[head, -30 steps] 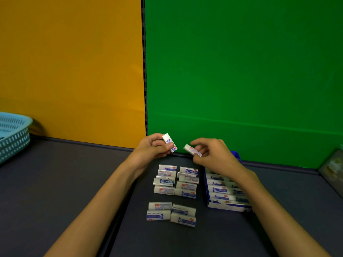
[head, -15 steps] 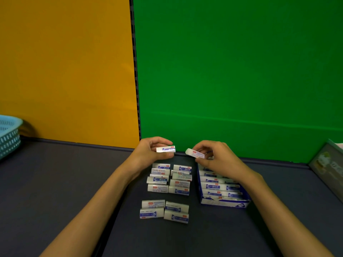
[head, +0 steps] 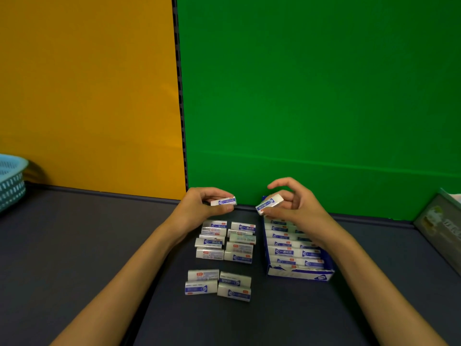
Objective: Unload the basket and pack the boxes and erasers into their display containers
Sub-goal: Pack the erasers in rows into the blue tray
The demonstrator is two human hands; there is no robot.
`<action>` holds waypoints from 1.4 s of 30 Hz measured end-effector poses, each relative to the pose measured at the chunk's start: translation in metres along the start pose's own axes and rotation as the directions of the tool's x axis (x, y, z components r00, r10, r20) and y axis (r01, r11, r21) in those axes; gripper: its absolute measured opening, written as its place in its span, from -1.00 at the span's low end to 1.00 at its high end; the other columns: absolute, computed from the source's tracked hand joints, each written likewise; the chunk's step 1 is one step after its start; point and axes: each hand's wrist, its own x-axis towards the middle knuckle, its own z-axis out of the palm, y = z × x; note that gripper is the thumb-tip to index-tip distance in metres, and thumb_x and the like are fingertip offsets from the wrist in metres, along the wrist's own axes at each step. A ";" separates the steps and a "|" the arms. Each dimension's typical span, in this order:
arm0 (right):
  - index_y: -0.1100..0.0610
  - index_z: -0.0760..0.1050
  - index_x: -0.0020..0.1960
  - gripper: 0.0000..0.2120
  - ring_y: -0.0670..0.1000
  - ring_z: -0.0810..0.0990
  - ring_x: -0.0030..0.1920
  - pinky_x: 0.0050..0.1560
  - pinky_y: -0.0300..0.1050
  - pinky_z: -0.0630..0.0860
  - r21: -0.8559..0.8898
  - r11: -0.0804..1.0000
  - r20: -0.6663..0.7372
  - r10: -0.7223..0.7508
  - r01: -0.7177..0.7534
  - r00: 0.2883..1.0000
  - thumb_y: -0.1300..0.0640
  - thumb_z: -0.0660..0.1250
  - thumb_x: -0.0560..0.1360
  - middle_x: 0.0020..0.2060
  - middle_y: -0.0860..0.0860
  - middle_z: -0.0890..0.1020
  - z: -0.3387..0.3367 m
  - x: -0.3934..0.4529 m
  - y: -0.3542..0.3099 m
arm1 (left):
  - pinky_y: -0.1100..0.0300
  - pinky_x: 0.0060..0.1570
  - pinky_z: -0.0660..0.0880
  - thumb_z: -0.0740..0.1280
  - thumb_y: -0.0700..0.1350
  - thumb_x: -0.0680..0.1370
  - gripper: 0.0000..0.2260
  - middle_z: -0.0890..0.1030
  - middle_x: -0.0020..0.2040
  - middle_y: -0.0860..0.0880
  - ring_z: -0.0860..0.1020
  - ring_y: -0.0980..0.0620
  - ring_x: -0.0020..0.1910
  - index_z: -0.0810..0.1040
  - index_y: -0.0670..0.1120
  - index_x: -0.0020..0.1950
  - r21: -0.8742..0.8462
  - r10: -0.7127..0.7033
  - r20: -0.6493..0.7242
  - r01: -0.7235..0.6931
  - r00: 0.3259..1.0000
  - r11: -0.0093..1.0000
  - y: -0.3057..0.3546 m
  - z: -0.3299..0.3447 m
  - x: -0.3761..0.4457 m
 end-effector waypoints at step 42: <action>0.24 0.49 -0.04 -0.62 0.27 0.68 -0.10 -0.06 0.09 0.68 0.145 0.980 -0.128 0.155 -0.136 0.980 0.39 0.55 0.22 -0.08 0.22 0.68 -0.020 -0.004 0.012 | 0.00 -0.03 0.64 0.54 -0.05 0.40 -0.75 0.71 -0.07 0.08 0.66 0.05 -0.10 0.68 0.06 0.06 0.149 0.082 0.090 -0.095 0.993 0.984 0.002 0.018 -0.007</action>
